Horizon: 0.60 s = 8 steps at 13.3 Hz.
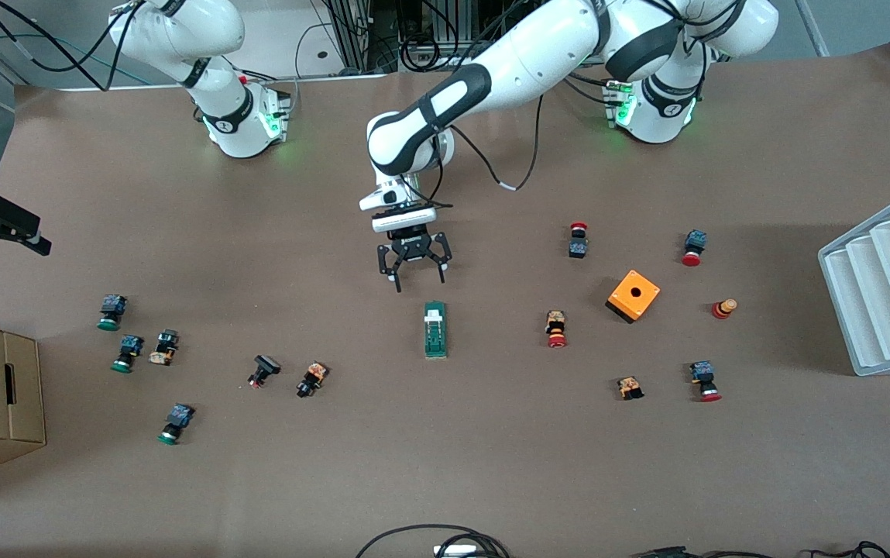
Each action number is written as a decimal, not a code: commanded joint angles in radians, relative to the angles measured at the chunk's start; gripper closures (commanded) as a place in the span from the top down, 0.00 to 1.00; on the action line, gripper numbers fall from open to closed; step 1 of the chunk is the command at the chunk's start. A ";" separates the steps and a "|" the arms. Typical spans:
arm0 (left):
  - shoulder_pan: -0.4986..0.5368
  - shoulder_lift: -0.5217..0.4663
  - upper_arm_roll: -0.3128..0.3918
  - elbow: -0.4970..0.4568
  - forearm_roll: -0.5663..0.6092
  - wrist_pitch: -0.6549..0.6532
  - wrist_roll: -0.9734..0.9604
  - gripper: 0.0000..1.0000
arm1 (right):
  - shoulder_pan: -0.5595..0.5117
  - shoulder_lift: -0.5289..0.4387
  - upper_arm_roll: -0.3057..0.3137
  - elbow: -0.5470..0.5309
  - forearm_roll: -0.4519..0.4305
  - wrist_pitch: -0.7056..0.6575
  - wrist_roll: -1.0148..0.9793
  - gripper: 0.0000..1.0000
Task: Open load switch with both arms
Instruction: 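Open the left gripper and lift it off the switch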
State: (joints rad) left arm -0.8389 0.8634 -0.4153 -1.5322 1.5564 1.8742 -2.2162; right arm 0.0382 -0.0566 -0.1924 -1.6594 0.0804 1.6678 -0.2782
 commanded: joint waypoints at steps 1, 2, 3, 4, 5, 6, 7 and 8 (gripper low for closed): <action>0.001 -0.079 0.004 -0.017 -0.077 0.028 0.081 1.00 | 0.002 0.004 0.002 -0.013 -0.028 0.035 -0.013 1.00; 0.003 -0.105 0.004 -0.017 -0.107 0.042 0.107 1.00 | 0.003 0.004 0.002 -0.010 -0.028 0.036 -0.009 1.00; 0.006 -0.138 0.004 -0.017 -0.136 0.072 0.128 1.00 | 0.003 0.006 0.002 -0.006 -0.030 0.039 -0.007 1.00; 0.007 -0.173 0.004 -0.017 -0.168 0.101 0.169 1.00 | 0.000 0.007 0.002 -0.002 -0.051 0.038 -0.010 1.00; 0.009 -0.205 0.006 -0.017 -0.208 0.108 0.232 1.00 | 0.000 0.012 0.002 -0.002 -0.080 0.038 -0.013 1.00; 0.026 -0.233 0.006 -0.019 -0.243 0.108 0.312 1.00 | 0.003 0.024 0.002 0.000 -0.106 0.039 -0.015 1.00; 0.032 -0.263 0.006 -0.017 -0.284 0.108 0.376 1.00 | 0.011 0.038 0.005 -0.002 -0.125 0.039 -0.015 1.00; 0.034 -0.288 0.006 -0.017 -0.321 0.108 0.430 1.00 | 0.014 0.050 0.008 -0.002 -0.128 0.039 -0.015 1.00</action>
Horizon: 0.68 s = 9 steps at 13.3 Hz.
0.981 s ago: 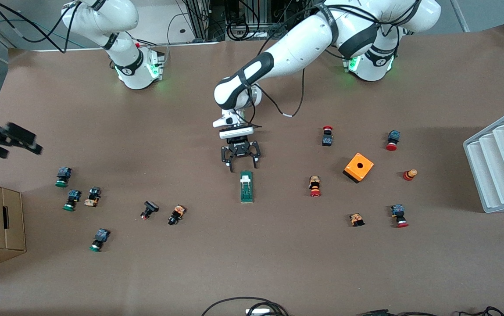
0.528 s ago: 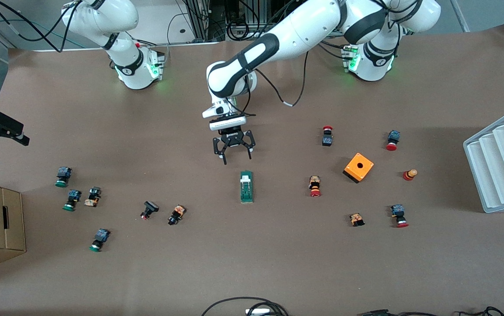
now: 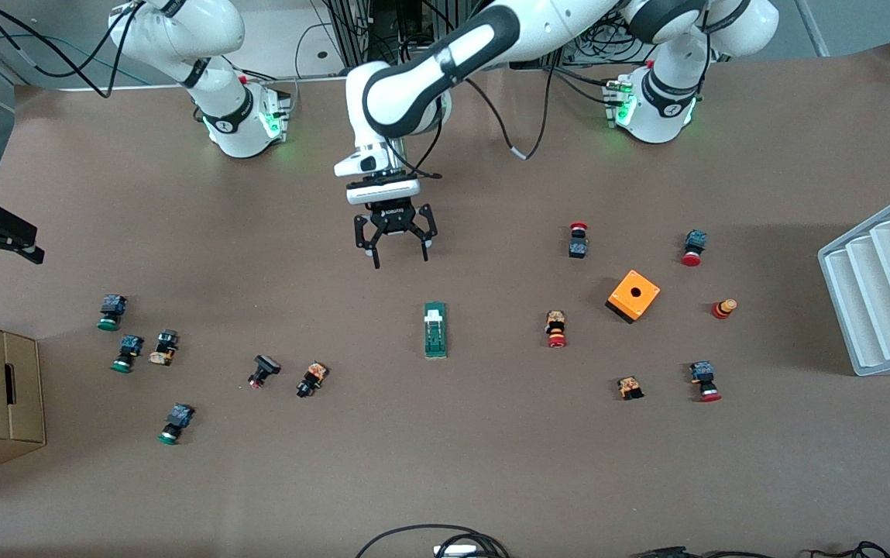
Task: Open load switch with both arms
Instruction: 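Open the left gripper and lift it off the switch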
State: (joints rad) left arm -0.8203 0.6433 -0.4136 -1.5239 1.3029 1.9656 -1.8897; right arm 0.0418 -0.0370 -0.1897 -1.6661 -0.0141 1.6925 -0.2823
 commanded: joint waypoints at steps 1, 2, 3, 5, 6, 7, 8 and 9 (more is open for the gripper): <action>0.021 -0.097 0.004 -0.028 -0.097 0.016 0.151 1.00 | 0.012 0.034 0.010 0.006 -0.032 0.015 -0.011 1.00; 0.035 -0.120 0.004 -0.027 -0.129 0.016 0.197 1.00 | 0.012 0.034 0.010 0.006 -0.027 0.012 -0.009 1.00; 0.042 -0.148 0.004 -0.025 -0.170 0.016 0.257 1.00 | 0.009 0.032 0.010 0.006 -0.014 0.004 -0.005 1.00; 0.069 -0.204 0.003 -0.022 -0.244 0.019 0.378 1.00 | 0.012 0.028 0.009 0.008 0.013 0.004 0.000 1.00; 0.082 -0.236 0.002 -0.021 -0.278 0.019 0.421 1.00 | 0.013 0.026 0.010 0.008 0.013 0.004 -0.001 1.00; 0.111 -0.270 0.002 -0.021 -0.324 0.032 0.476 1.00 | 0.013 0.028 0.012 0.008 0.013 0.007 -0.001 1.00; 0.124 -0.304 0.002 -0.022 -0.374 0.048 0.538 1.00 | 0.013 0.028 0.012 0.008 0.013 0.013 -0.003 1.00; 0.141 -0.330 0.004 -0.024 -0.413 0.052 0.588 1.00 | 0.015 0.028 0.012 0.008 0.014 0.013 -0.005 1.00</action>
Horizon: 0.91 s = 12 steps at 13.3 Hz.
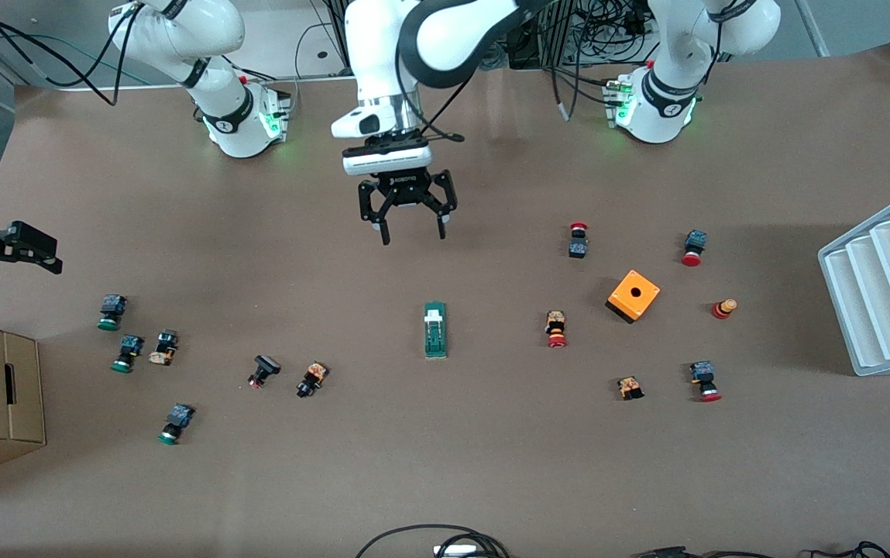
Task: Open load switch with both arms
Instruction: 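Open the left gripper and lift it off the switch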
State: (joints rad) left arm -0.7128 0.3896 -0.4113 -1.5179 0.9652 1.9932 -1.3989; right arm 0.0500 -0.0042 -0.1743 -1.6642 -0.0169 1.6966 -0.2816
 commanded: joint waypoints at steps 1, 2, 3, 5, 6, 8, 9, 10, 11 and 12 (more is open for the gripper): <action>0.053 -0.099 0.002 -0.030 -0.106 0.024 0.132 1.00 | 0.008 -0.007 -0.002 0.006 0.017 0.005 -0.005 1.00; 0.065 -0.116 0.000 -0.028 -0.130 0.026 0.164 1.00 | 0.008 -0.007 -0.002 0.006 0.017 0.005 -0.005 1.00; 0.084 -0.136 0.002 -0.027 -0.158 0.026 0.210 1.00 | 0.008 -0.007 -0.002 0.006 0.017 0.006 -0.005 1.00; 0.133 -0.184 0.000 -0.028 -0.228 0.026 0.328 1.00 | 0.008 -0.004 0.002 0.008 0.017 0.012 -0.005 1.00; 0.156 -0.202 0.000 -0.027 -0.276 0.026 0.393 1.00 | 0.008 -0.005 0.007 0.009 0.017 0.012 -0.005 1.00; 0.196 -0.225 0.000 -0.021 -0.331 0.026 0.492 1.00 | 0.008 -0.005 0.012 0.009 0.017 0.012 -0.005 1.00; 0.213 -0.227 0.002 -0.015 -0.356 0.026 0.527 1.00 | 0.008 -0.007 0.013 0.009 0.017 0.011 -0.005 1.00; 0.228 -0.226 0.002 -0.002 -0.377 0.027 0.564 1.00 | 0.008 -0.007 0.013 0.009 0.017 0.011 -0.005 1.00; 0.243 -0.225 0.002 0.001 -0.402 0.027 0.593 1.00 | 0.008 -0.005 0.013 0.009 0.017 0.012 -0.005 1.00; 0.262 -0.225 0.002 0.008 -0.430 0.032 0.625 1.00 | 0.008 -0.004 0.013 0.009 0.017 0.015 -0.005 1.00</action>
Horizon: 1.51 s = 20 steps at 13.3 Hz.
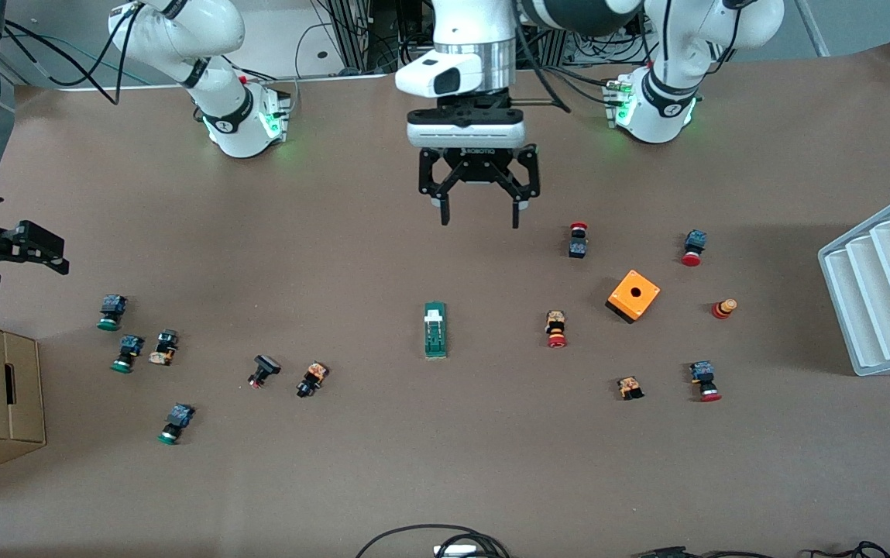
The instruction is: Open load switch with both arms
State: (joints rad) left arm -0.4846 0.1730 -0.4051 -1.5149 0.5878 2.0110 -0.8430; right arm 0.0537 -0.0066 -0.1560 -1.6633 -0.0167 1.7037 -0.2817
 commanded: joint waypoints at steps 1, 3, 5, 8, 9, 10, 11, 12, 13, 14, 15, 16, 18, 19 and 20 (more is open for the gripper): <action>0.052 -0.016 -0.003 0.005 -0.087 0.014 0.102 1.00 | 0.005 0.000 -0.005 0.008 0.017 0.016 -0.005 1.00; 0.096 -0.041 0.000 0.004 -0.201 -0.001 0.163 1.00 | 0.006 0.003 -0.005 0.008 0.017 0.037 -0.005 1.00; 0.139 -0.059 0.002 0.007 -0.249 -0.038 0.223 1.00 | 0.015 0.002 0.000 0.008 0.015 0.040 -0.007 1.00; 0.192 -0.076 0.049 0.013 -0.325 -0.090 0.306 1.00 | 0.015 0.000 0.001 0.008 0.015 0.034 -0.007 1.00; 0.192 -0.082 0.083 0.015 -0.345 -0.104 0.352 1.00 | 0.020 -0.001 0.001 0.008 0.015 0.034 -0.007 1.00; 0.193 -0.087 0.119 0.015 -0.368 -0.116 0.384 1.00 | 0.021 -0.001 0.001 0.008 0.015 0.034 -0.007 1.00; 0.193 -0.092 0.155 0.021 -0.388 -0.135 0.422 1.00 | 0.023 -0.001 0.001 0.008 0.015 0.036 -0.007 1.00; 0.193 -0.092 0.188 0.027 -0.391 -0.159 0.470 1.00 | 0.022 -0.001 0.001 0.008 0.015 0.036 -0.007 1.00; 0.193 -0.092 0.227 0.039 -0.381 -0.197 0.528 1.00 | 0.022 -0.001 0.001 0.008 0.015 0.036 -0.008 1.00; 0.193 -0.093 0.271 0.047 -0.387 -0.224 0.573 1.00 | 0.022 -0.001 0.001 0.008 0.015 0.034 -0.008 1.00; 0.193 -0.101 0.310 0.045 -0.396 -0.241 0.581 1.00 | 0.022 -0.001 0.001 0.008 0.015 0.036 -0.008 1.00; 0.195 -0.105 0.321 0.041 -0.398 -0.257 0.581 1.00 | 0.022 -0.001 0.001 0.008 0.015 0.034 -0.008 1.00; 0.256 -0.107 0.324 0.030 -0.433 -0.279 0.584 1.00 | 0.022 -0.001 0.001 0.008 0.015 0.034 -0.007 1.00; 0.294 -0.107 0.324 0.015 -0.469 -0.279 0.585 1.00 | 0.023 -0.001 0.001 0.008 0.015 0.036 -0.007 1.00; 0.317 -0.109 0.330 0.009 -0.500 -0.284 0.585 1.00 | 0.023 -0.001 0.001 0.008 0.015 0.036 -0.008 1.00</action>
State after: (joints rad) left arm -0.2253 0.0803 -0.0740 -1.4847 0.1477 1.7429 -0.2749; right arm 0.0725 -0.0064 -0.1502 -1.6633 -0.0167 1.7349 -0.2817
